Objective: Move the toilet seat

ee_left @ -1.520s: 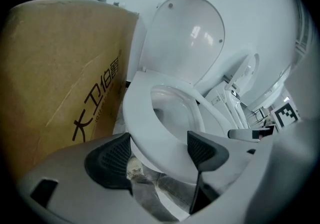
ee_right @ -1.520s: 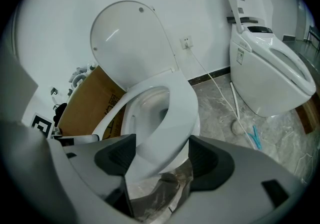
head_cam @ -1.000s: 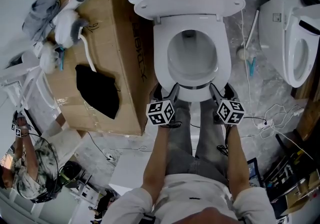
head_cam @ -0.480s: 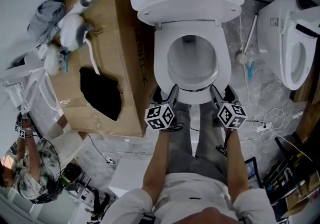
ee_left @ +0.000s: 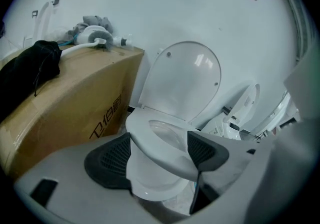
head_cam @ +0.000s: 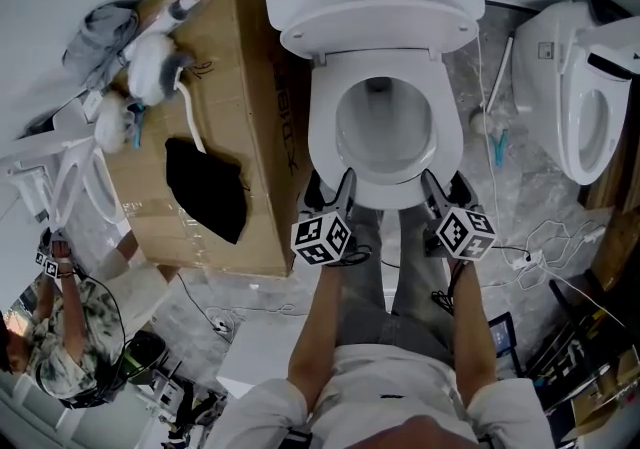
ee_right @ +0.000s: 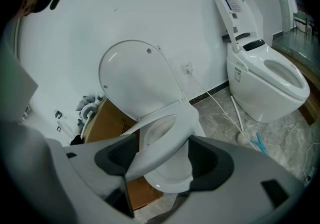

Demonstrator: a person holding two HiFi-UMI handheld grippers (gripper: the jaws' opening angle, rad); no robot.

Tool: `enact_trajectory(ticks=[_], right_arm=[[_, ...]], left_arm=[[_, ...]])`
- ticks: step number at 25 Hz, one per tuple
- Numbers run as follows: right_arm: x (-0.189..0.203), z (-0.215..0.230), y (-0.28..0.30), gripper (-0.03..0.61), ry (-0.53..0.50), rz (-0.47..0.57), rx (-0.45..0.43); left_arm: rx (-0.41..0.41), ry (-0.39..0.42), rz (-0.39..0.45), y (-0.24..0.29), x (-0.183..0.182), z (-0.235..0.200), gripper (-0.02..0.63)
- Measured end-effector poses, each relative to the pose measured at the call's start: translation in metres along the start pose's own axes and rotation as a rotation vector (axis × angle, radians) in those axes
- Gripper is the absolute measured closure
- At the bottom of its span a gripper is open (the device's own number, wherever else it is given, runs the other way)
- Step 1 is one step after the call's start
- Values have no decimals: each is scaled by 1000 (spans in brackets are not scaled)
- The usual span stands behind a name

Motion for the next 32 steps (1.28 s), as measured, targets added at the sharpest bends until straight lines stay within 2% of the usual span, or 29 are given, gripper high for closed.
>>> enact_trajectory(ticks=[11, 16, 19, 28, 32], right_arm=[[-27, -12, -5, 235, 53, 21, -2], [-39, -17, -6, 235, 64, 5, 9], [-47, -21, -7, 235, 75, 5, 12], [-70, -30, -8, 235, 114, 10, 20], [-80, -33, -8, 235, 142, 27, 16]], left_arm=[[6, 9, 87, -8, -30, 11, 252], [30, 58, 106, -14, -43, 19, 252], [71, 120, 112, -21, -51, 29, 252], [194, 379, 108, -52, -69, 63, 255], [228, 517, 104, -61, -76, 75, 304]])
Point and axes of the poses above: the fingertips, and each gripper's own axes: y forward along the fingers, z to its right, x out of its underside, the point moved 6 cm from there along -y, backward along the fingers, and after that the axes turned 1 degree about -y, right-handed, at the moved point
